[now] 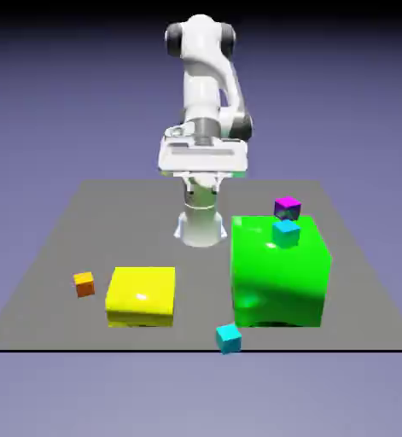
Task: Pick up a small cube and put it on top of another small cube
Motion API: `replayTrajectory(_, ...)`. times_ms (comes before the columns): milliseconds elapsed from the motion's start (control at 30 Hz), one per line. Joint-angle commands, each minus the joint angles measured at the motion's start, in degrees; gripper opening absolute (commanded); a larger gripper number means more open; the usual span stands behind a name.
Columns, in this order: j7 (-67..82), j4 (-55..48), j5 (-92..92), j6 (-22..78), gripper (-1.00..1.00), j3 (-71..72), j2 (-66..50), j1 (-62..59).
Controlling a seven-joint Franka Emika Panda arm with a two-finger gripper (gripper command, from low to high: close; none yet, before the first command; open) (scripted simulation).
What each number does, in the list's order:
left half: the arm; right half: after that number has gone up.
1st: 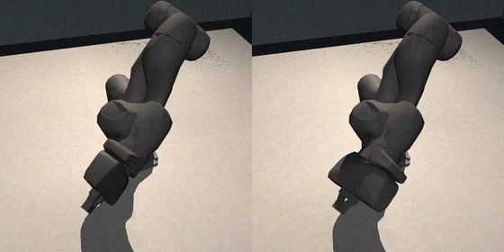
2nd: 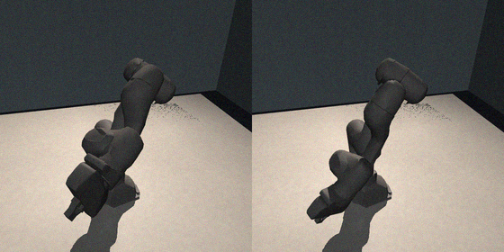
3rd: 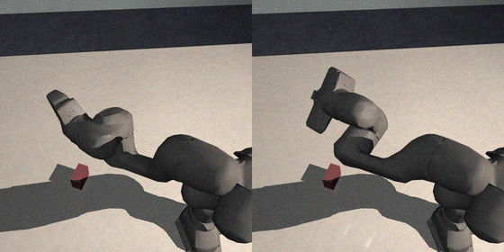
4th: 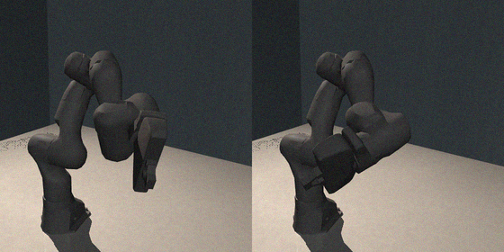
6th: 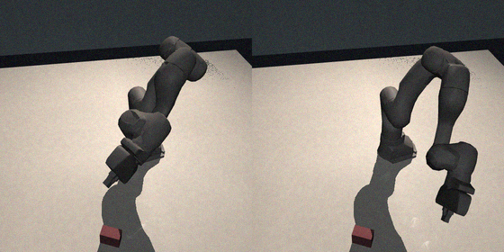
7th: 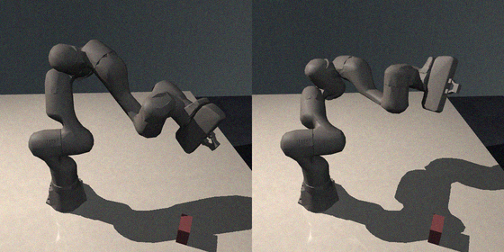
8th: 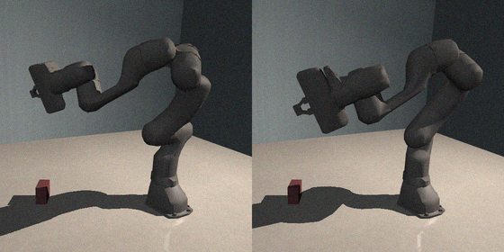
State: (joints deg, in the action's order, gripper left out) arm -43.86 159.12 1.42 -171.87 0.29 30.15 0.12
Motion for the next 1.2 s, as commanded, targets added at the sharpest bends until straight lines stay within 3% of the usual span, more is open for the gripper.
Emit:
replayTrajectory(0, -1.17, -1.56, 1.18, 1.78, 0.0, 0.24, -2.08, -0.47)
replayTrajectory(1033, -37.31, -49.95, 37.68, 56.78, 0.0, 7.63, -66.44, -15.03)
replayTrajectory(1167, -35.55, -50.05, 40.84, 57.04, 0.0, 3.97, -67.69, -10.9)
